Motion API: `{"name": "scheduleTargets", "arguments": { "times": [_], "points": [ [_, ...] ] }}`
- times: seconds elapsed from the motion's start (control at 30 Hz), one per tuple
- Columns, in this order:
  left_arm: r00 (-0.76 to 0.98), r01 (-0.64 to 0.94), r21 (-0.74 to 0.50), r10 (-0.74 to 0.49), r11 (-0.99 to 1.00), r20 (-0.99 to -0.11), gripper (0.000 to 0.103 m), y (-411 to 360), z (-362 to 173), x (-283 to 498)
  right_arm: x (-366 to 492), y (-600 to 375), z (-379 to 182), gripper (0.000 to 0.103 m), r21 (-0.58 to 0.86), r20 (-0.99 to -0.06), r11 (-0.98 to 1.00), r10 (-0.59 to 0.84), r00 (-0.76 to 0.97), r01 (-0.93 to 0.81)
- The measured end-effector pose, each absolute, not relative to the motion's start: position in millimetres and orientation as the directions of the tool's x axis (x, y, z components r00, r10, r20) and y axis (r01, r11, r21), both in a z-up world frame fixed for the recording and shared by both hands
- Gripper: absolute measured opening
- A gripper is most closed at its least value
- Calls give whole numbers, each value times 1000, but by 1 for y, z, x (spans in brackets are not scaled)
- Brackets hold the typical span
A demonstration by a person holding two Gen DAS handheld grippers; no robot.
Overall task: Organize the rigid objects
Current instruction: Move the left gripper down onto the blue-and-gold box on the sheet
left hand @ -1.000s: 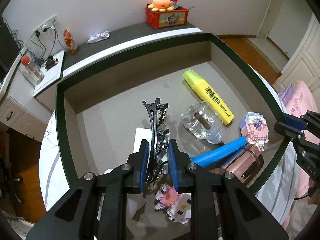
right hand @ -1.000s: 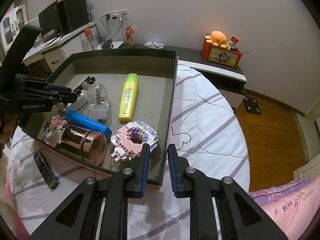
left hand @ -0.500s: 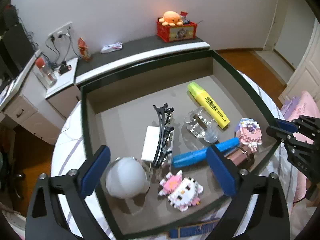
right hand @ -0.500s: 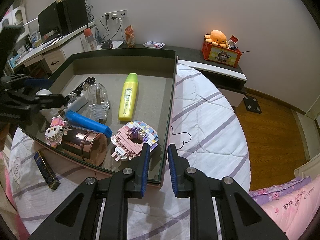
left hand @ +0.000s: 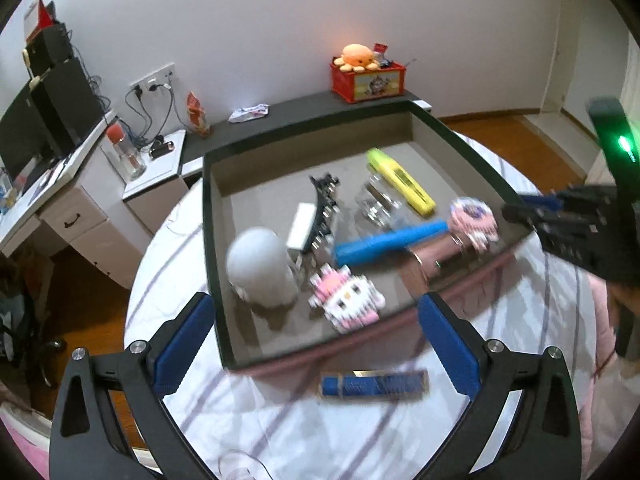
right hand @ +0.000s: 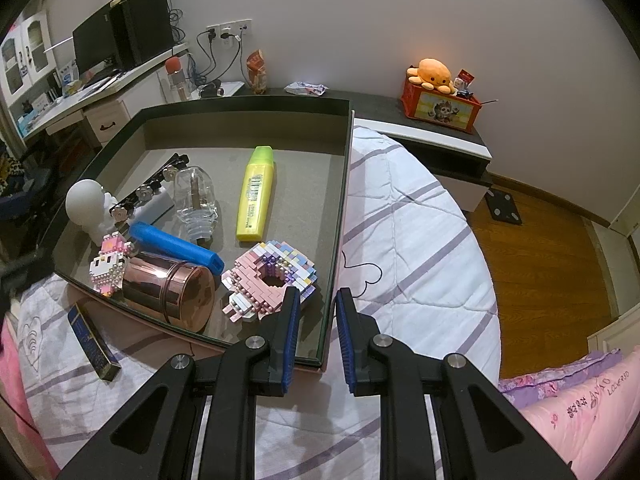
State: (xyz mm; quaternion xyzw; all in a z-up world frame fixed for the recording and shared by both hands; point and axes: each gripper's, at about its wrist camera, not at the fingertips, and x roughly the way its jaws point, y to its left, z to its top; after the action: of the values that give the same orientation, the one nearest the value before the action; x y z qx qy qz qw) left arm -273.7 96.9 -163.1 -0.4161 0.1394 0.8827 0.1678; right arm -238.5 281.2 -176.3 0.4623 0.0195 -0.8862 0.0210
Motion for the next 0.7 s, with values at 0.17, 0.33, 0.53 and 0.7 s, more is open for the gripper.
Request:
{"name": "scheduleTargets", "arguments": {
  "times": [0.17, 0.33, 0.53, 0.7],
  "points": [
    [-600, -396, 111, 165, -911, -783, 103, 93, -169, -251, -239, 281, -177, 19, -15, -820, -998, -18, -572, 54],
    [-576, -371, 84, 158, -925, -802, 103, 92, -183, -234, -239, 281, -176, 20, -17, -820, -998, -18, -572, 55],
    [-540, -337, 66, 136, -939, -831, 103, 99, -205, -230, -235, 279, -176, 21, -7, -817, -998, -28, -576, 60],
    [-497, -329, 75, 105, -941, -861, 103, 112, -228, -236, -233, 279, -175, 21, 1, -816, -998, -40, -576, 67]
  ]
}}
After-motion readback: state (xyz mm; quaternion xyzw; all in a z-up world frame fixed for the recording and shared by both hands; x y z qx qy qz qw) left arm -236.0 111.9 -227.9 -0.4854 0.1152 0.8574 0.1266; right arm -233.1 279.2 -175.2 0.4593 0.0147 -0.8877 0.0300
